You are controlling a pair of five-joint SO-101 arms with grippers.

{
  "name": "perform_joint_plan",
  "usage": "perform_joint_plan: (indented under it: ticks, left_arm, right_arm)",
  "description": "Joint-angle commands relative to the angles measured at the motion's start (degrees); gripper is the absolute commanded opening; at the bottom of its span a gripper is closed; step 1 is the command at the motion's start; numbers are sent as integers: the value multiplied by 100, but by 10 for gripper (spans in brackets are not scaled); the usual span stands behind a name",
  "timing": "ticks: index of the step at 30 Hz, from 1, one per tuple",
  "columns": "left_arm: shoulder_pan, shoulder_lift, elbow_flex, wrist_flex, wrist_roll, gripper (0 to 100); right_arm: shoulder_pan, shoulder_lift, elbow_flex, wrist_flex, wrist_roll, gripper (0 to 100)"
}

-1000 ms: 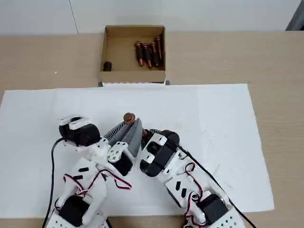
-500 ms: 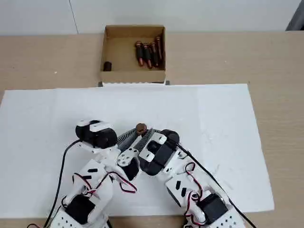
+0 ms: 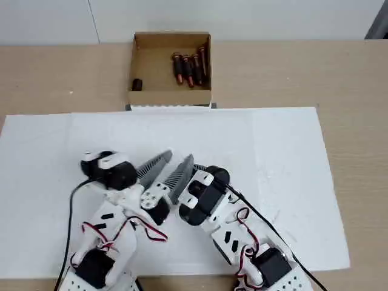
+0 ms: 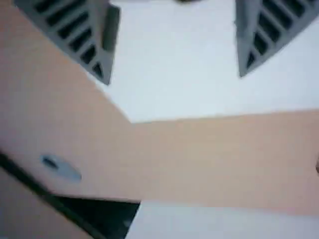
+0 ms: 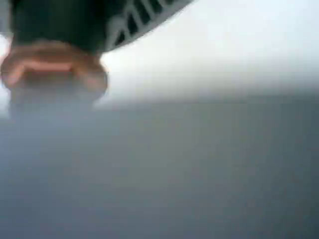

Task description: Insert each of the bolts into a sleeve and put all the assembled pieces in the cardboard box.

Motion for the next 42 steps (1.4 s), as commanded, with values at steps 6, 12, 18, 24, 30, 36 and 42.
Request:
perform_joint_plan:
  ticks: [6, 12, 18, 24, 30, 36, 42]
  left_arm:
    - [-290, -53, -338, -53, -334, 23]
    - [-484, -53, -233, 9, -1099, 6]
    - [-1029, -53, 365, 149, -1925, 6]
    - [-1591, -44, 884, 396, -2655, 6]
    - [-1960, -53, 892, 1090, -2848, 6]
    - [-2171, -53, 892, 1477, -2831, 6]
    - [-2171, -62, 892, 1697, -2831, 6]
  right_arm:
    - [57, -75, -220, -154, 18, 2]
    - [75, -75, -237, -154, 18, 2]
    - [708, -75, -220, -145, -70, 2]
    - [1763, -75, -264, -110, -1073, 2]
    - [2431, -31, -264, -101, -1644, 2]
    - [2554, -22, -457, 699, -2145, 2]
    - [2545, -4, -809, 1182, -2312, 2]
